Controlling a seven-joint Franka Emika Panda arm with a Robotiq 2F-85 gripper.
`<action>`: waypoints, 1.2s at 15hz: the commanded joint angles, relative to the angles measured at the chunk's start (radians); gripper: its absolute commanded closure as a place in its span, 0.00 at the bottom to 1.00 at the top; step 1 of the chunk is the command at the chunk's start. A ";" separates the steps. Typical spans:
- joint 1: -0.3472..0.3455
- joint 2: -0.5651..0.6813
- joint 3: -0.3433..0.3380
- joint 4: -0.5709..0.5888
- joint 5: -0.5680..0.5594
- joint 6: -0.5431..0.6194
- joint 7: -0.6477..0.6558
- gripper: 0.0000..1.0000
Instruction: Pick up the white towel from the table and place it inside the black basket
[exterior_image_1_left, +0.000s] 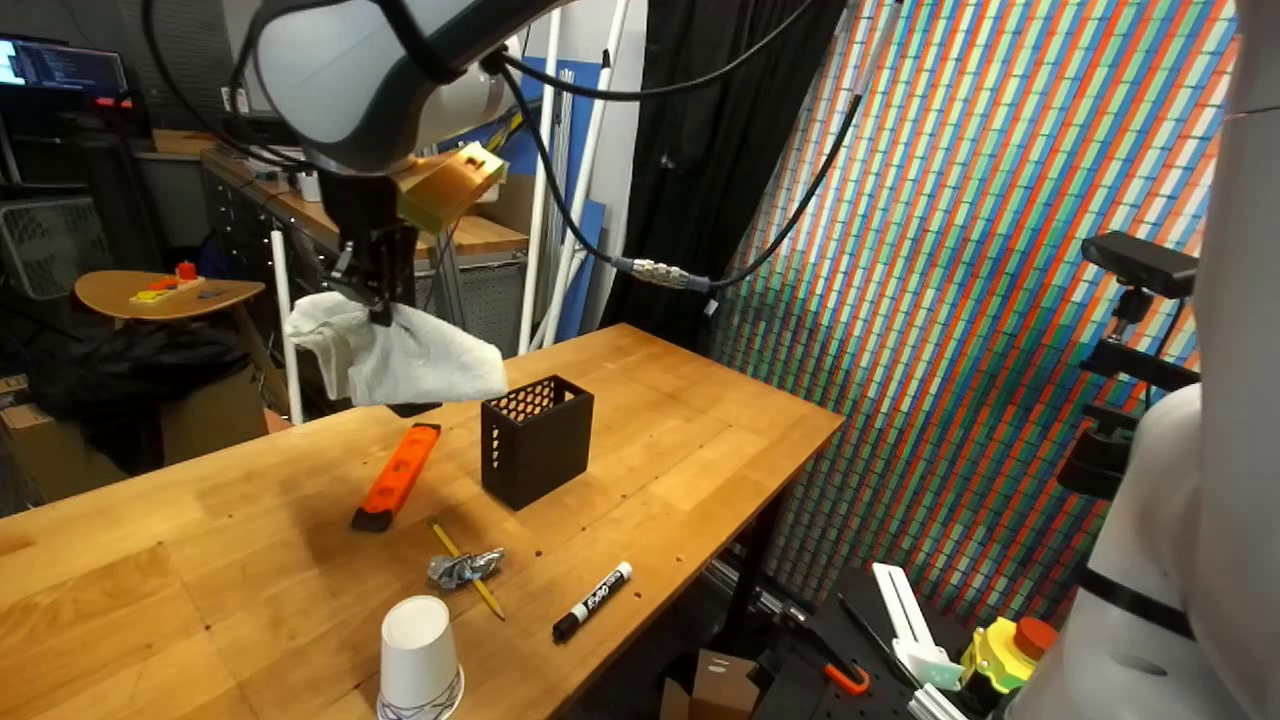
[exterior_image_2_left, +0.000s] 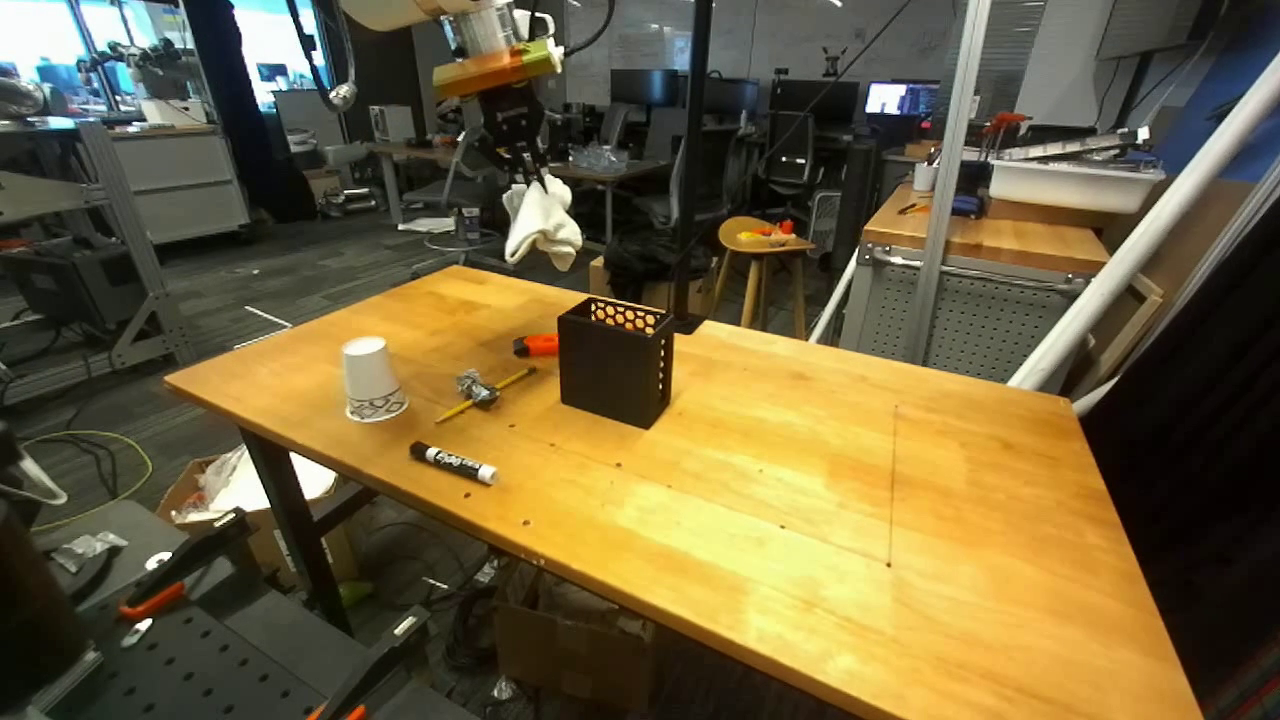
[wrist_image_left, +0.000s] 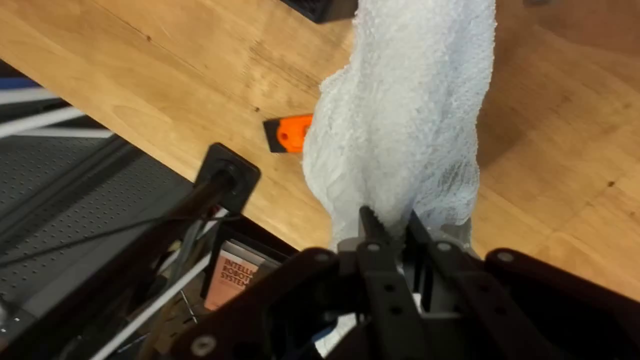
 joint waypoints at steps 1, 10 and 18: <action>-0.072 -0.087 -0.039 -0.076 -0.013 0.018 -0.020 0.97; -0.182 -0.138 -0.117 -0.169 -0.073 0.045 -0.044 0.97; -0.183 -0.131 -0.116 -0.235 -0.049 0.023 0.005 0.97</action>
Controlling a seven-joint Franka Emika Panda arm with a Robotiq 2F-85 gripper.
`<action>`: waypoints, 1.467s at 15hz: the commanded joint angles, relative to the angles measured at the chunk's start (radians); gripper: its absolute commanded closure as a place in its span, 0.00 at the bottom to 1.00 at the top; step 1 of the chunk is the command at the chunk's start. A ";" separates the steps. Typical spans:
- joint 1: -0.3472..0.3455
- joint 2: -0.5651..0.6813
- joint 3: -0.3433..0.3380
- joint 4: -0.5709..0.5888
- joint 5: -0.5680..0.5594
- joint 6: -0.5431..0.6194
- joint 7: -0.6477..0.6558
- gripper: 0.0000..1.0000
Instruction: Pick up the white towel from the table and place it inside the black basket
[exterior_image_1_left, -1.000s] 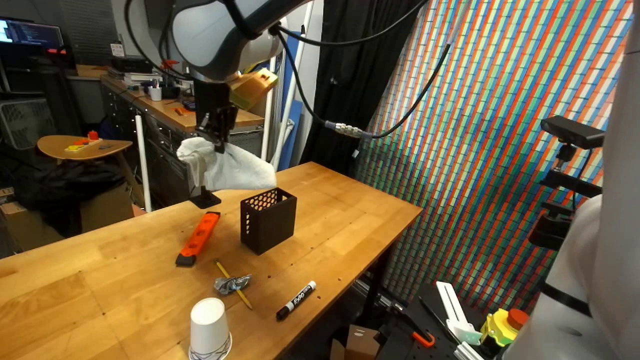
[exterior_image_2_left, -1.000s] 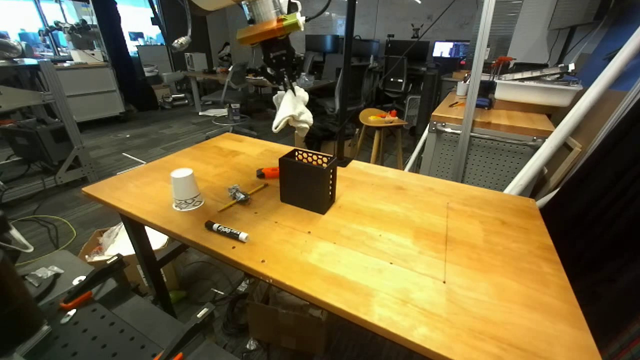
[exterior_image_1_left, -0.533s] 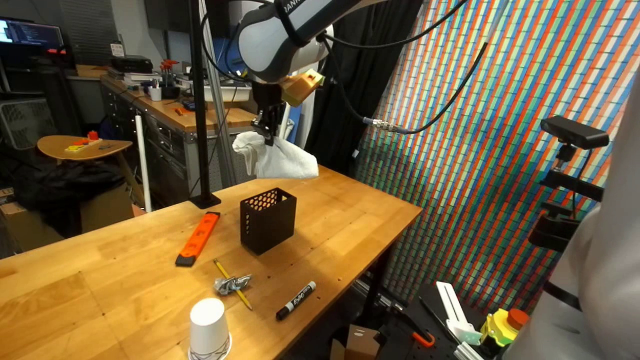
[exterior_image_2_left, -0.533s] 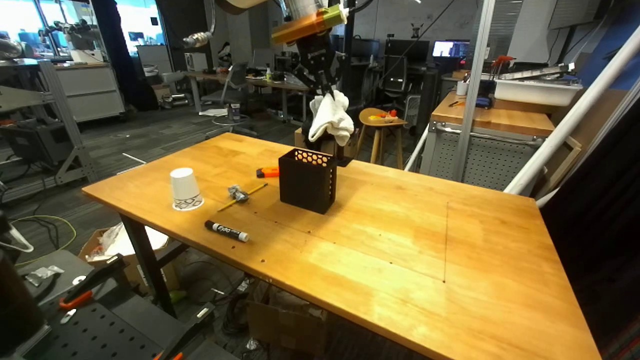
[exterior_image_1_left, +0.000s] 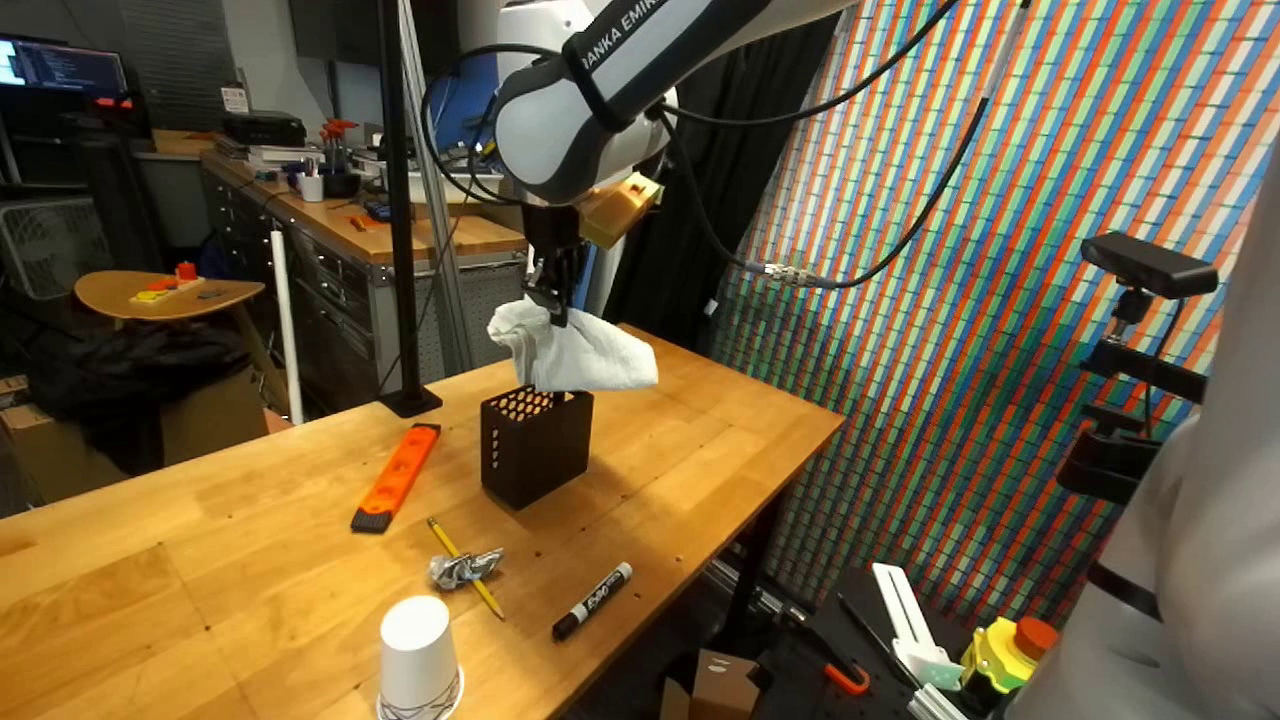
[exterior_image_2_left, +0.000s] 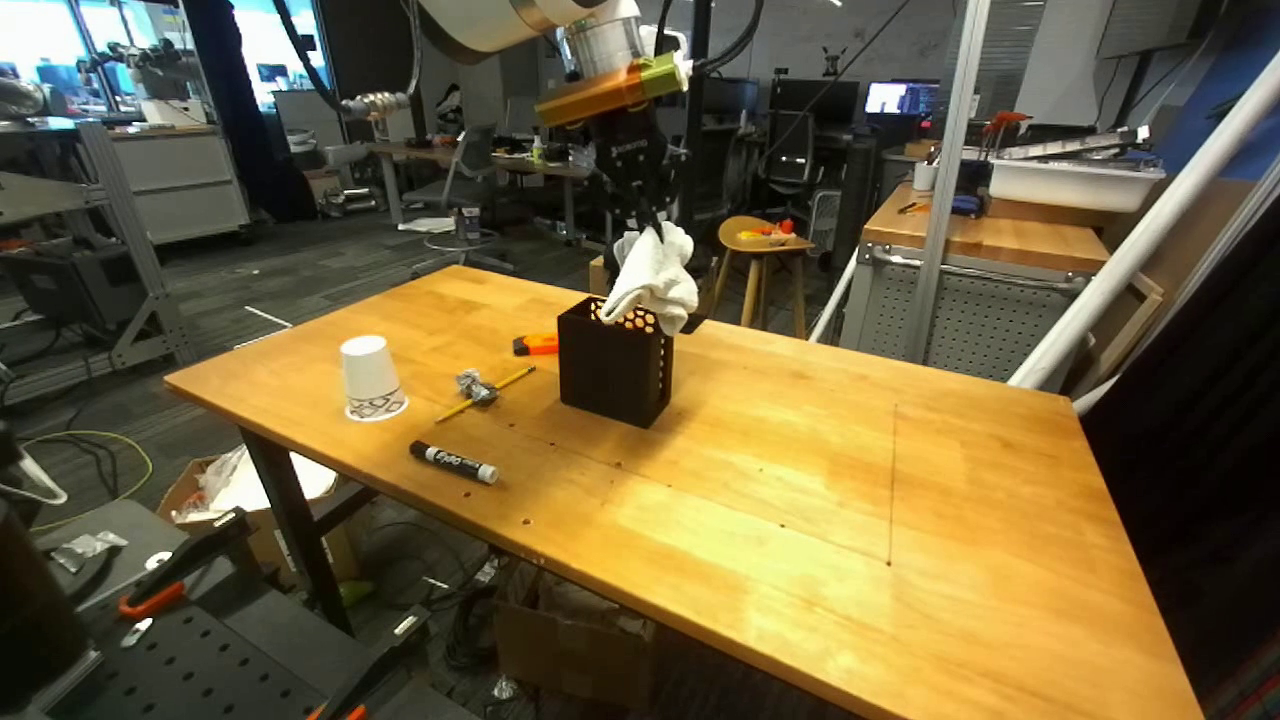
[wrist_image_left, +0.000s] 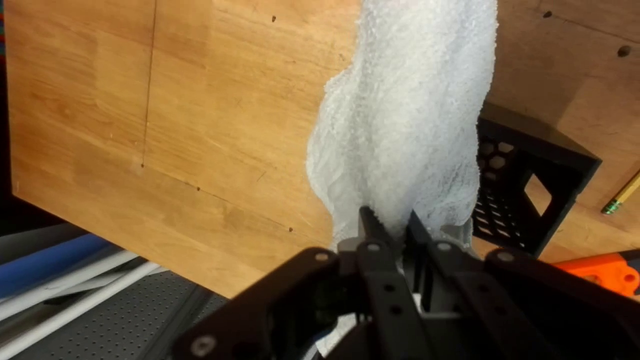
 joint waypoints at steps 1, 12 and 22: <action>0.002 -0.026 -0.002 -0.041 -0.004 0.005 0.038 0.97; 0.006 0.069 0.017 -0.007 0.048 0.035 0.067 0.97; -0.004 0.201 0.020 0.037 0.123 0.073 0.068 0.97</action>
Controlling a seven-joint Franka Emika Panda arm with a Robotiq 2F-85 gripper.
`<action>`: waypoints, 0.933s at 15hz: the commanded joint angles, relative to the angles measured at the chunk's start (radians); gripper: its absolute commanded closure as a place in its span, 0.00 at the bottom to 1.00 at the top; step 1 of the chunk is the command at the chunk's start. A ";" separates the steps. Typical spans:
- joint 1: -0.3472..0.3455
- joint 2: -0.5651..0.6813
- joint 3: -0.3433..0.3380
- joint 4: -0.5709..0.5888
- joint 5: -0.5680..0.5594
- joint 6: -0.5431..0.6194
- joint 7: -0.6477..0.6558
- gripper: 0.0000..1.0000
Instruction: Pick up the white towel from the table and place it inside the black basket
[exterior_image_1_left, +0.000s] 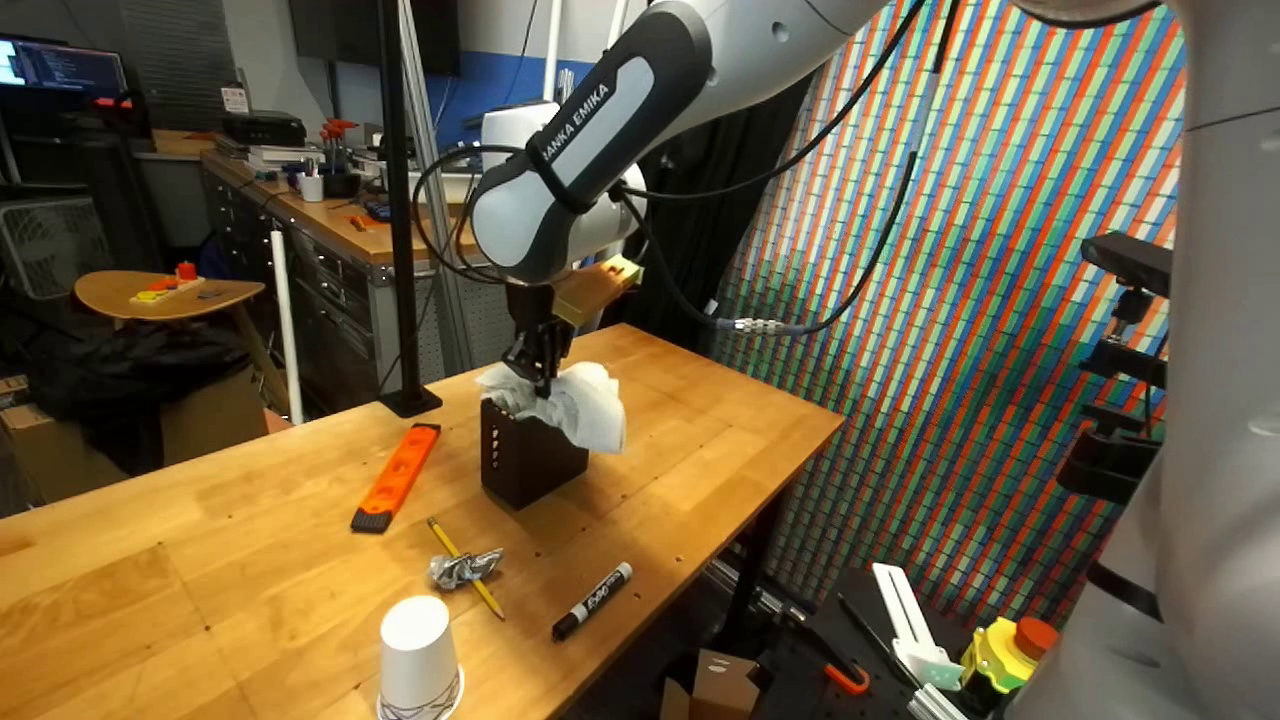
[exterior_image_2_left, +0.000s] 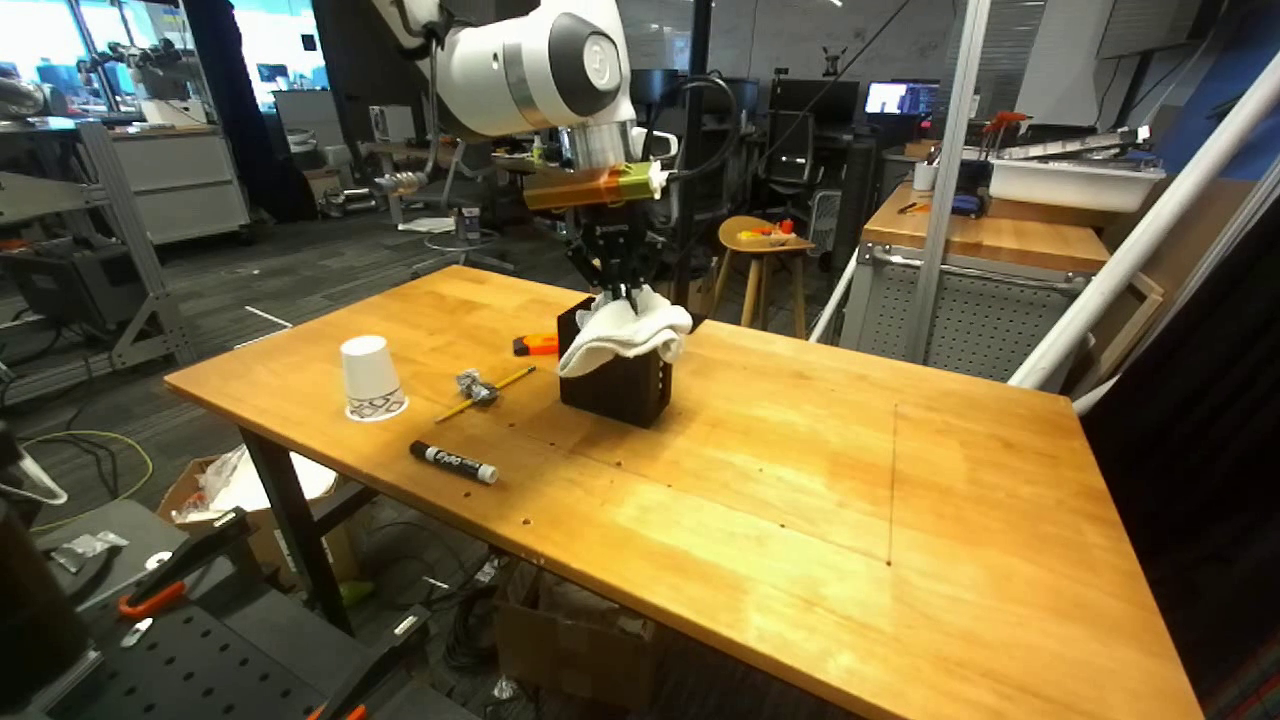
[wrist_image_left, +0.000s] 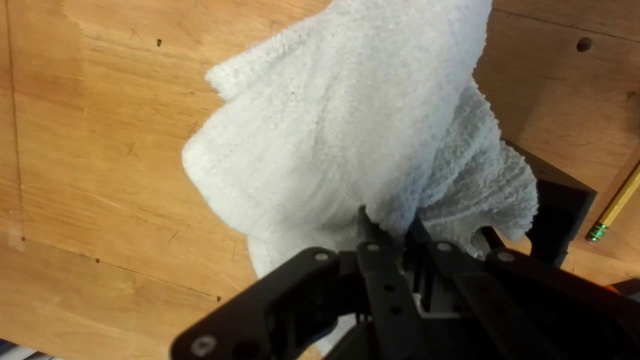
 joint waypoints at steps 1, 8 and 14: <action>-0.005 0.053 0.001 0.041 0.032 0.014 0.003 0.97; -0.021 0.124 0.007 0.071 0.077 0.021 -0.017 0.97; -0.047 0.192 0.013 0.085 0.122 0.000 -0.052 0.97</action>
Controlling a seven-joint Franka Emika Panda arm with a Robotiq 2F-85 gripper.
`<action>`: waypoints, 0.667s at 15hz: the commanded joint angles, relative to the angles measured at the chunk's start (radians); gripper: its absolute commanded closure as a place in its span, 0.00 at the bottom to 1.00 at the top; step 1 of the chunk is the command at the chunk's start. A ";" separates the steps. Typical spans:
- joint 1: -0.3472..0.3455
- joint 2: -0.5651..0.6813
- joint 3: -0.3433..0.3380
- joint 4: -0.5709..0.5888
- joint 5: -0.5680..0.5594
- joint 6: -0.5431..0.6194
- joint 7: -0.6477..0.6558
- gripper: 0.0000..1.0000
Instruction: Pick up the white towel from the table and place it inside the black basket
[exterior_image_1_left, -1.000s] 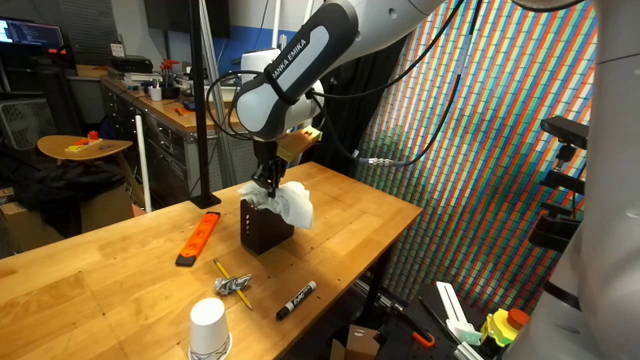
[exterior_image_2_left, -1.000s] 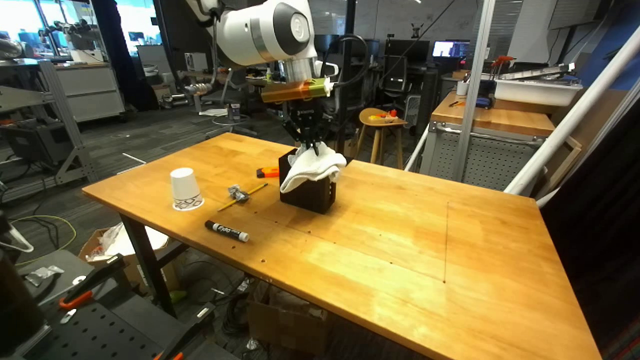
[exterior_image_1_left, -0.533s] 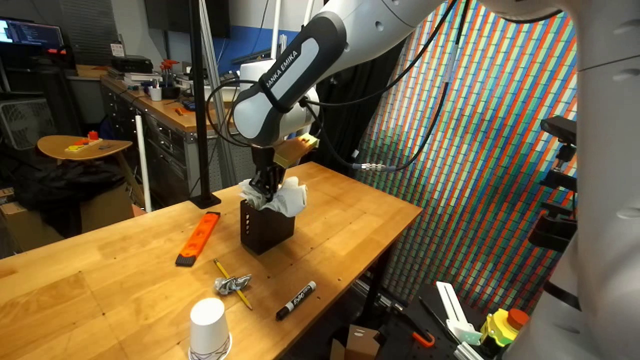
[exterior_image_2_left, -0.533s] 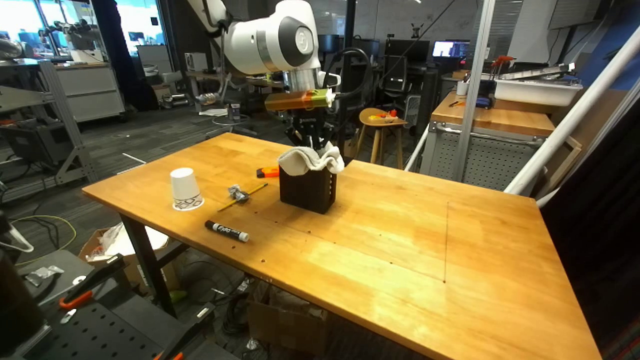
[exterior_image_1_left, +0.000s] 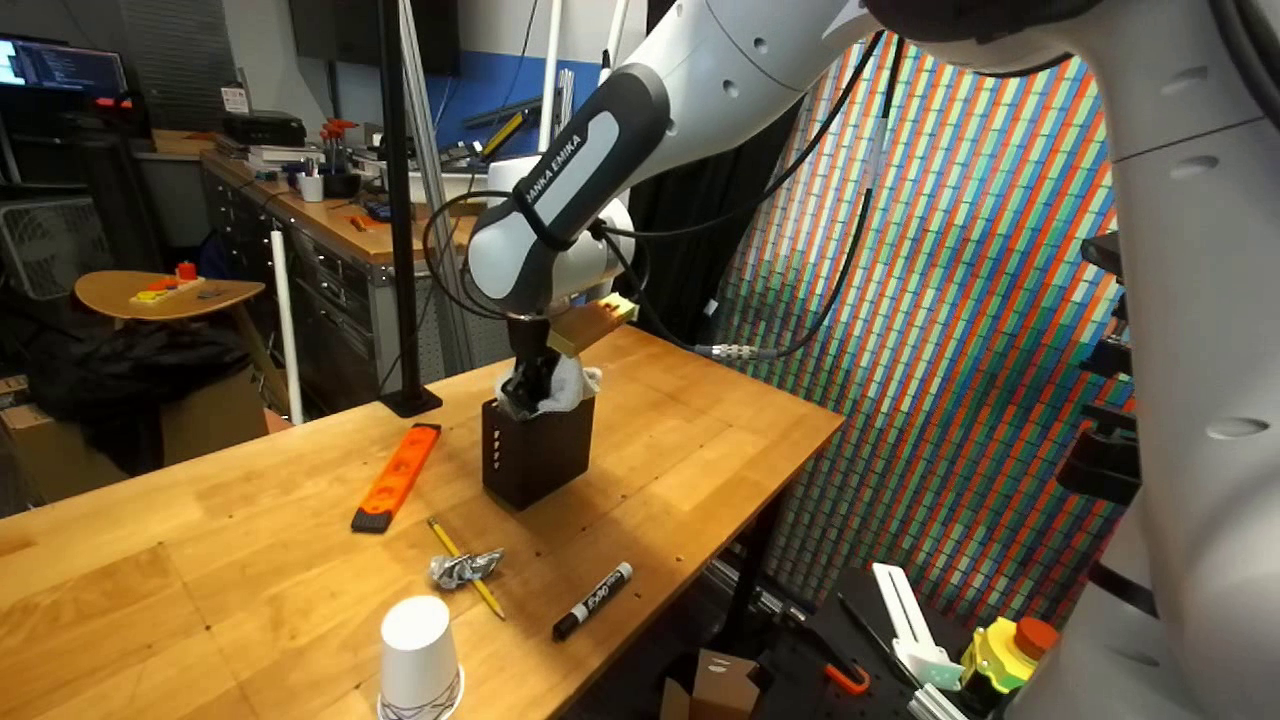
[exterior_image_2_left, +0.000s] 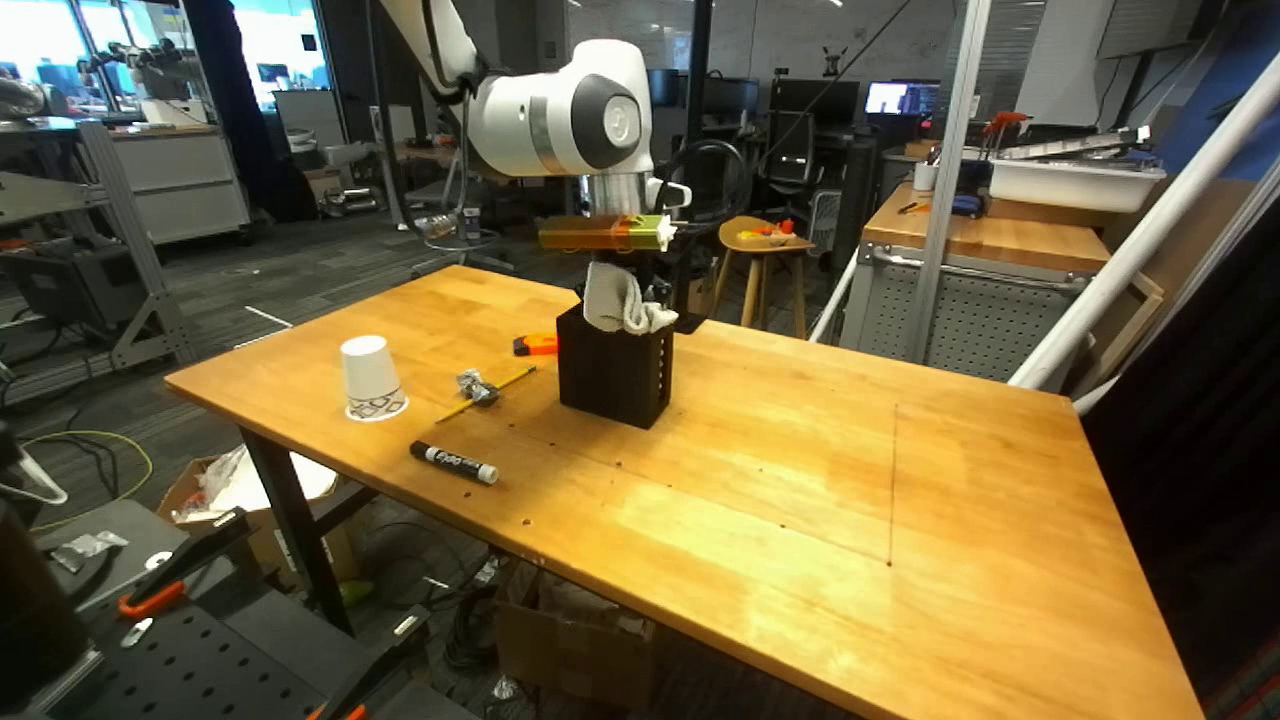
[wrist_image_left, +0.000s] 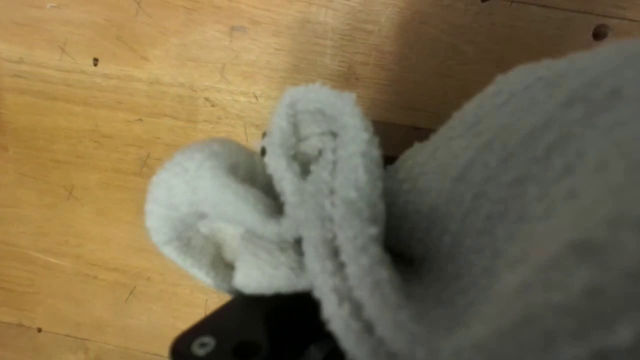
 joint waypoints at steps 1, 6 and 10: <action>-0.026 0.070 0.013 0.021 0.041 -0.005 -0.042 0.97; -0.030 0.044 0.009 0.036 0.038 -0.022 -0.059 0.97; -0.044 -0.021 0.000 0.046 0.036 -0.027 -0.064 0.62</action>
